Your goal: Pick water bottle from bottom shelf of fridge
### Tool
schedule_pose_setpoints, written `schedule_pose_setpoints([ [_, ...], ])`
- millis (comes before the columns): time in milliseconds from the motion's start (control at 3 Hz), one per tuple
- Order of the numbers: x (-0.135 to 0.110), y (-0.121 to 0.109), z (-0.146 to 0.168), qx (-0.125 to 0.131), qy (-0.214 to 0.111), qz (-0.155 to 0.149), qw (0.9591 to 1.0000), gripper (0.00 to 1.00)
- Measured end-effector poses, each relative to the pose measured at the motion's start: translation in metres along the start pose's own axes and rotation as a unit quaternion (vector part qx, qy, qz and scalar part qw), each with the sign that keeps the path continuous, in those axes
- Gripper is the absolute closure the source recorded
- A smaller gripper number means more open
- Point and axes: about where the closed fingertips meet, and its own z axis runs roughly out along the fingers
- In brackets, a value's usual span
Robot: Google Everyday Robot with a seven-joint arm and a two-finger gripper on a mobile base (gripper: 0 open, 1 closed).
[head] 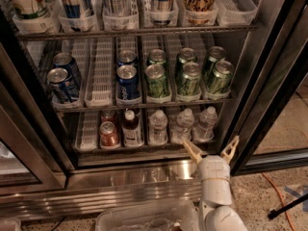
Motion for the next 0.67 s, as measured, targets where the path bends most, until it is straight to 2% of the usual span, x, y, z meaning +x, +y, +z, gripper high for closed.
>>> schedule_pose_setpoints([
  [333,0.029,-0.003,0.013,-0.042,-0.006,-0.004,0.9991,0.00],
  [667,0.040,0.005,0.018,-0.045,-0.002,0.000,0.9990,0.00],
])
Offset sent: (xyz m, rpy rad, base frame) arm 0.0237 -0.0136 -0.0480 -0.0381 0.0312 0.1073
